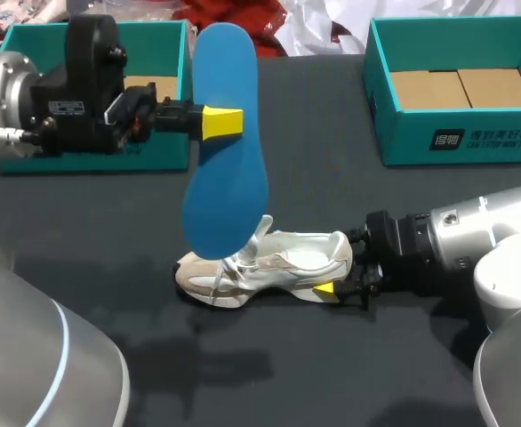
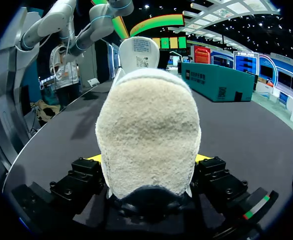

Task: Take the shoe out of the shoebox, open the shoe tongue, remove and reinsert the insole, then place the shoe into the shoebox

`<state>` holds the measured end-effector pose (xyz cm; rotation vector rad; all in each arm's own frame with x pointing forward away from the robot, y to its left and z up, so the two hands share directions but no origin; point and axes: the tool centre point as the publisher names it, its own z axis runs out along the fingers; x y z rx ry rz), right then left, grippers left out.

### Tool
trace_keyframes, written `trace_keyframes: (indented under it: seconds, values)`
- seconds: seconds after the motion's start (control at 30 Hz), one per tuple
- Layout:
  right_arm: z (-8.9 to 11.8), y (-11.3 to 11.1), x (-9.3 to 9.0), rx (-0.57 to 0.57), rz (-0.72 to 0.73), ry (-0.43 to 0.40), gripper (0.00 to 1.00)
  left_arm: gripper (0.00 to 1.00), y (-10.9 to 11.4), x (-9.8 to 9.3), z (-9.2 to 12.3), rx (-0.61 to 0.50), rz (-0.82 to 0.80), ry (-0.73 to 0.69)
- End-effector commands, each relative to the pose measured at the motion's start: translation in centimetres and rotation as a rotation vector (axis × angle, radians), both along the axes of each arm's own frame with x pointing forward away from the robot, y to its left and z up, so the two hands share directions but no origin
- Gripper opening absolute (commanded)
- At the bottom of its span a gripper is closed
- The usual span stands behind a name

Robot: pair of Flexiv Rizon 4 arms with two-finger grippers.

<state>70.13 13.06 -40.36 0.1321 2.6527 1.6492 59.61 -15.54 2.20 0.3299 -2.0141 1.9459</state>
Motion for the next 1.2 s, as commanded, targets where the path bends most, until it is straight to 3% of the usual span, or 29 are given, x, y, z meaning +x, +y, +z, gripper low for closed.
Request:
trace_keyframes:
  seconds: [0.03,0.6,0.63,0.67,0.7,0.73,1.2]
  values:
    - [0.0,0.1,-0.1,-0.004,-0.002,0.001,0.00,0.00,0.1,-0.4,-0.2,-0.002,0.006,-0.001]
    - [-0.3,0.0,-0.2,0.009,-0.007,-0.006,0.00,0.00,0.1,-0.4,-0.2,-0.002,0.006,-0.001]
    - [-0.3,-0.1,-0.2,0.013,-0.009,-0.008,0.08,0.00,0.1,-0.4,-0.2,-0.002,0.006,-0.001]
    - [-0.4,-0.1,-0.2,0.016,-0.008,-0.009,0.32,0.00,0.1,-0.4,-0.2,-0.002,0.006,-0.001]
    - [-0.4,-0.1,-0.2,0.017,-0.008,-0.011,0.73,0.00,0.1,-0.4,-0.2,-0.002,0.006,-0.001]
    - [-0.4,-0.1,-0.3,0.017,-0.009,-0.013,1.00,0.00,0.1,-0.4,-0.2,-0.002,0.006,-0.001]
    - [1.1,-1.9,-1.3,-0.085,-0.045,-0.007,1.00,0.00,0.1,-0.4,-0.2,-0.002,0.006,-0.001]
